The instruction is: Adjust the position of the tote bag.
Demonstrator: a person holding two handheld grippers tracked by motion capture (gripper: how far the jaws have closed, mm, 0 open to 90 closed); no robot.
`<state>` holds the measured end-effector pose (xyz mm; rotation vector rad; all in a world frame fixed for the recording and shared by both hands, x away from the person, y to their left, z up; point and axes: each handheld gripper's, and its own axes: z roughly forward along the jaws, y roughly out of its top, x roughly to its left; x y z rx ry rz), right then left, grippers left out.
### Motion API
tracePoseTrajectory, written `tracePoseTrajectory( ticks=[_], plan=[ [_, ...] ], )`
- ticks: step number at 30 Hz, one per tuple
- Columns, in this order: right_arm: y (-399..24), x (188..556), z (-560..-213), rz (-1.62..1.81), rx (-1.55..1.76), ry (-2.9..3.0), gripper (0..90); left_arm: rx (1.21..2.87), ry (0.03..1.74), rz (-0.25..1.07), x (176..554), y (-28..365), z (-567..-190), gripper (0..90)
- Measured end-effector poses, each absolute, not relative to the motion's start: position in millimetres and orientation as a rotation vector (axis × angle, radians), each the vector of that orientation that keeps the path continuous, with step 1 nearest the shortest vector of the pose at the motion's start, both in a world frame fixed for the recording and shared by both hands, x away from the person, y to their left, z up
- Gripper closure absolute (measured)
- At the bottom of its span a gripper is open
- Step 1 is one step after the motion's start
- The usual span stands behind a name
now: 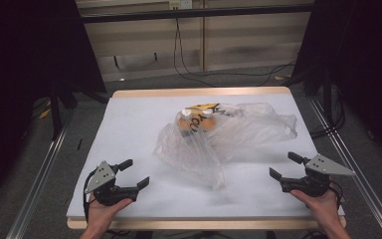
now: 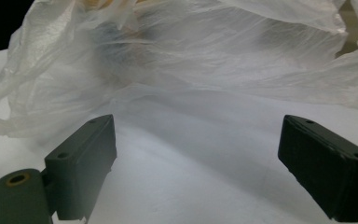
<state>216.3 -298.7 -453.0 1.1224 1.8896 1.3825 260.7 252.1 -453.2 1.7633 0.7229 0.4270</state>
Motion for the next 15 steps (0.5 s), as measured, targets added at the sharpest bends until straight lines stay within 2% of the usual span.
tracePoseTrajectory(
  ticks=[2, 7, 15],
  plan=[
    [-296.3, 215.7, -452.6, 1.394, 1.121, 1.883, 9.5, 1.765, 0.754, 0.392, 262.8, 252.2, -455.0, 15.8],
    [-290.3, 217.0, -454.0, 1.392, 1.124, 1.915, 8.5, 1.803, 0.720, 0.413, 262.4, 248.3, -455.0, 15.9],
    [-295.9, 218.8, -455.5, 1.380, 1.121, 1.945, 20.5, 1.876, 0.624, 0.406, 260.0, 233.4, -455.1, 19.4]
  ],
)
